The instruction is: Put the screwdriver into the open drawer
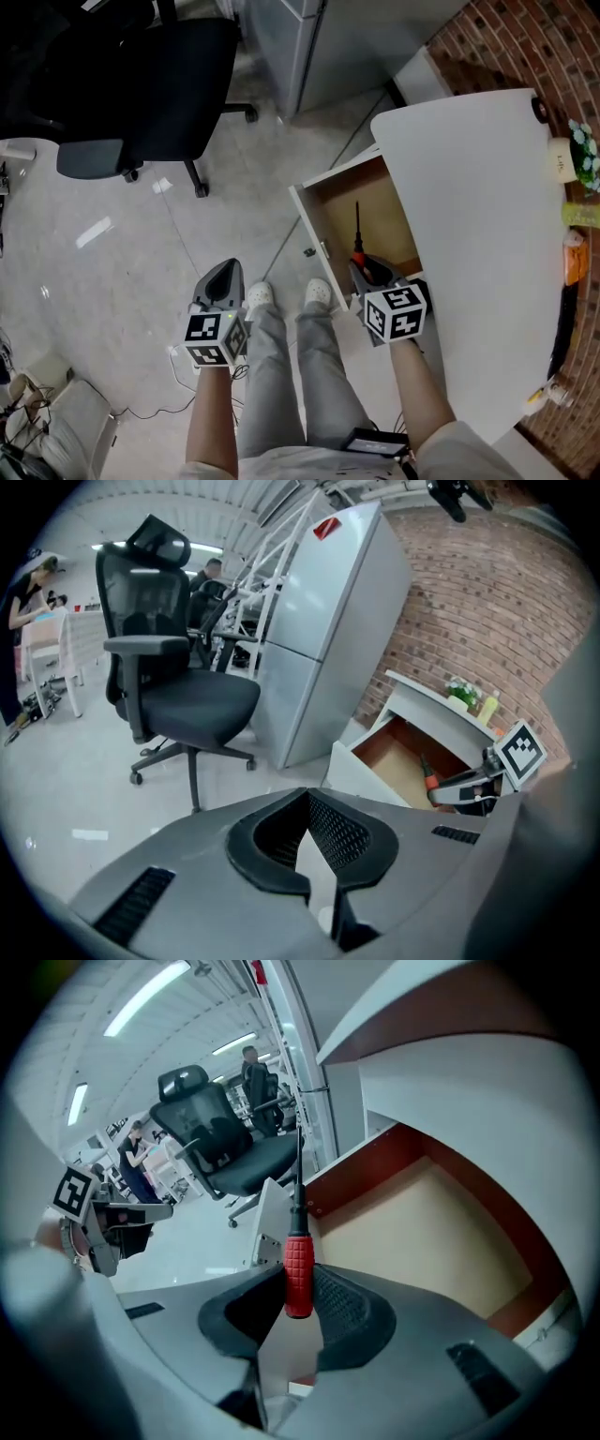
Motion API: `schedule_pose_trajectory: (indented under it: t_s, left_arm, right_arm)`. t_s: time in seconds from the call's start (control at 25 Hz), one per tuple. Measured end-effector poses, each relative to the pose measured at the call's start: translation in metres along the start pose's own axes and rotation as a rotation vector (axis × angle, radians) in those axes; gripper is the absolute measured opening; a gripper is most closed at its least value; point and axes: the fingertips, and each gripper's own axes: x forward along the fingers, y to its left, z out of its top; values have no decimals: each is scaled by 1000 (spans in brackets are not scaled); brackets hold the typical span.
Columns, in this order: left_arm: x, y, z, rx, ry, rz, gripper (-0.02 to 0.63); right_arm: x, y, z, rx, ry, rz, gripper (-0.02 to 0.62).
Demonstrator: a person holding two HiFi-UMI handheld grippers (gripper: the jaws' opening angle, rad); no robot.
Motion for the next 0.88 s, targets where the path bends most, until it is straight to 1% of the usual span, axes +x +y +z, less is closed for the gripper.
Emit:
schedule_pose_trajectory:
  t_s: [0.08,0.12,0.28,0.36,0.44,0.52,0.72,0.88]
  left_arm:
    - [11,6,-9,1,40,-2,11]
    - [17,9,-13,-15,54,-2,11]
    - [39,28,-35,-152,116,13,11]
    - [47,36,-43,-182,146,28,11]
    - [51,40,-44,-182,160,25,11]
    - [52,42,-43,-165,168,17,11]
    - [51,44,-44,-159,174,14,11]
    - [51,45,-45,-161,180,11,11]
  right_arm:
    - [12,-9,-2,28,40,-9,94]
    - [20,-13,-3,44,63,-14,94]
    - [49,-27,-15,94,166,-45,94]
    - [61,-32,-23,95,228,-51,94]
    - [71,-37,-30,80,295,-61,94]
    - [78,-41,-35,66,351,-71,94]
    - [89,-46,-54,75,482,-75,94]
    - [89,-51,-60,52,545,-104,95]
